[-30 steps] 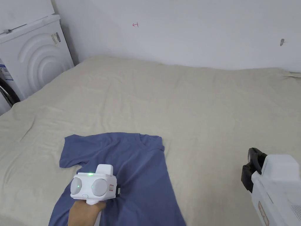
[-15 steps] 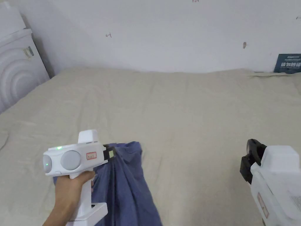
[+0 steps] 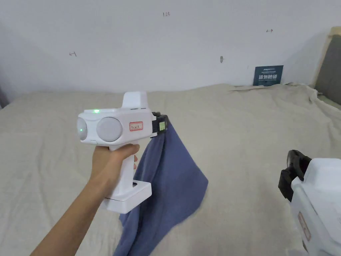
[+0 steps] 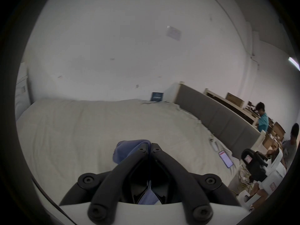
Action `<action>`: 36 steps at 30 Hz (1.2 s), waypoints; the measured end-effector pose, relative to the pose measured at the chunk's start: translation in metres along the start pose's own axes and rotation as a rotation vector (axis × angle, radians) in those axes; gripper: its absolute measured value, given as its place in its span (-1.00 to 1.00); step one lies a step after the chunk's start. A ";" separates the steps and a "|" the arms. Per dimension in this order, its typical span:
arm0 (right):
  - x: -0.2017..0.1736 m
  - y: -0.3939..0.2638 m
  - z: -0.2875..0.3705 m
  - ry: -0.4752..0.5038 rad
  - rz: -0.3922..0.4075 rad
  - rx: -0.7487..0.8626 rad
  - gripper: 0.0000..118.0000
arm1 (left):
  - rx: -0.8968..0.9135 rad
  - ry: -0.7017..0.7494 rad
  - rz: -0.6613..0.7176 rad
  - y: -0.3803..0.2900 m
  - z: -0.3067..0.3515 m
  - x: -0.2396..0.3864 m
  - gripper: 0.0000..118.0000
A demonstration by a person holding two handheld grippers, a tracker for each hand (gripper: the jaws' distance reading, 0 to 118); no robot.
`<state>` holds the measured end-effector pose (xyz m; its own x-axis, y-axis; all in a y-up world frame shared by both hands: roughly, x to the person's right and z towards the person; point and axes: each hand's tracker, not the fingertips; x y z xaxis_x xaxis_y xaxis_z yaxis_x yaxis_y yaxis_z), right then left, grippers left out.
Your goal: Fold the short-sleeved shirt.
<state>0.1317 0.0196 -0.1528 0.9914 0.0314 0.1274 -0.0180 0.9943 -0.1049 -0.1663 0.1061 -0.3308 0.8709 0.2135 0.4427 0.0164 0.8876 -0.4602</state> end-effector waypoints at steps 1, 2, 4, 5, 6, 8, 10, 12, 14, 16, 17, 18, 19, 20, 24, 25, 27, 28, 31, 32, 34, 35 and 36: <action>0.006 0.000 0.002 -0.013 0.001 0.003 -1.00 | 0.003 -0.030 -0.015 0.002 -0.003 0.016 -1.00; 0.011 0.001 0.003 -0.025 0.002 0.006 -1.00 | 0.005 -0.051 -0.029 0.003 -0.006 0.027 -1.00; 0.020 0.001 0.006 -0.051 0.000 0.007 -1.00 | -0.005 -0.103 -0.053 0.002 -0.017 0.050 -1.00; 0.024 0.001 0.008 -0.062 -0.002 0.007 -1.00 | -0.011 -0.117 -0.060 0.000 -0.022 0.056 -1.00; 0.029 0.001 0.009 -0.073 -0.002 0.005 -1.00 | -0.025 -0.137 -0.068 -0.004 -0.029 0.062 -1.00; 0.032 0.002 0.013 -0.090 -0.001 0.004 -1.00 | -0.055 -0.170 -0.074 -0.013 -0.041 0.075 -1.00; 0.038 0.000 0.015 -0.105 0.003 0.000 -1.00 | -0.097 -0.192 -0.087 -0.025 -0.053 0.083 -1.00; 0.044 -0.003 0.015 -0.118 0.003 -0.005 -1.00 | -0.160 -0.209 -0.094 -0.042 -0.068 0.090 -1.00; 0.048 -0.005 0.016 -0.125 0.000 -0.012 -1.00 | -0.218 -0.208 -0.097 -0.060 -0.082 0.093 -1.00; 0.047 -0.006 0.018 -0.130 -0.001 -0.021 -1.00 | -0.294 -0.206 -0.086 -0.082 -0.097 0.091 -1.00; 0.047 -0.007 0.018 -0.132 0.001 -0.024 -1.00 | -0.323 -0.193 -0.082 -0.093 -0.104 0.088 -1.00; 0.047 -0.008 0.018 -0.133 0.003 -0.028 -1.00 | -0.366 -0.186 -0.078 -0.104 -0.111 0.086 -1.00; 0.049 -0.011 0.017 -0.133 0.004 -0.032 -1.00 | -0.396 -0.170 -0.079 -0.116 -0.117 0.083 -1.00; 0.050 -0.013 0.017 -0.133 0.005 -0.036 -1.00 | -0.409 -0.154 -0.079 -0.126 -0.121 0.080 -1.00; 0.054 -0.021 0.013 -0.131 -0.003 -0.055 -1.00 | -0.534 -0.075 -0.072 -0.165 -0.140 0.066 -1.00; 0.054 -0.023 0.013 -0.130 -0.006 -0.059 -1.00 | -0.557 -0.061 -0.085 -0.175 -0.143 0.063 -1.00; 0.050 -0.024 0.014 -0.126 -0.010 -0.065 -1.00 | -0.601 -0.025 -0.085 -0.192 -0.150 0.057 -0.99; 0.049 -0.025 0.014 -0.123 -0.011 -0.068 -1.00 | -0.622 -0.017 -0.082 -0.199 -0.154 0.054 -0.97; 0.044 -0.026 0.014 -0.114 -0.007 -0.076 -1.00 | -0.672 0.016 -0.066 -0.218 -0.160 0.047 -0.91; 0.042 -0.026 0.015 -0.112 -0.007 -0.078 -1.00 | -0.673 0.019 -0.065 -0.223 -0.162 0.046 -0.88; 0.039 -0.026 0.015 -0.105 -0.005 -0.085 -1.00 | -0.681 0.021 -0.059 -0.230 -0.165 0.044 -0.74; 0.037 -0.025 0.016 -0.102 -0.004 -0.087 -1.00 | -0.669 0.026 -0.053 -0.230 -0.163 0.045 -0.63; 0.035 -0.024 0.017 -0.100 -0.001 -0.088 -1.00 | -0.652 0.029 -0.048 -0.228 -0.160 0.046 -0.46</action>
<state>0.1648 -0.0018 -0.1294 0.9734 0.0445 0.2249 -0.0010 0.9818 -0.1899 -0.0515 -0.1516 -0.3293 0.8746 0.1607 0.4574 0.3419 0.4646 -0.8169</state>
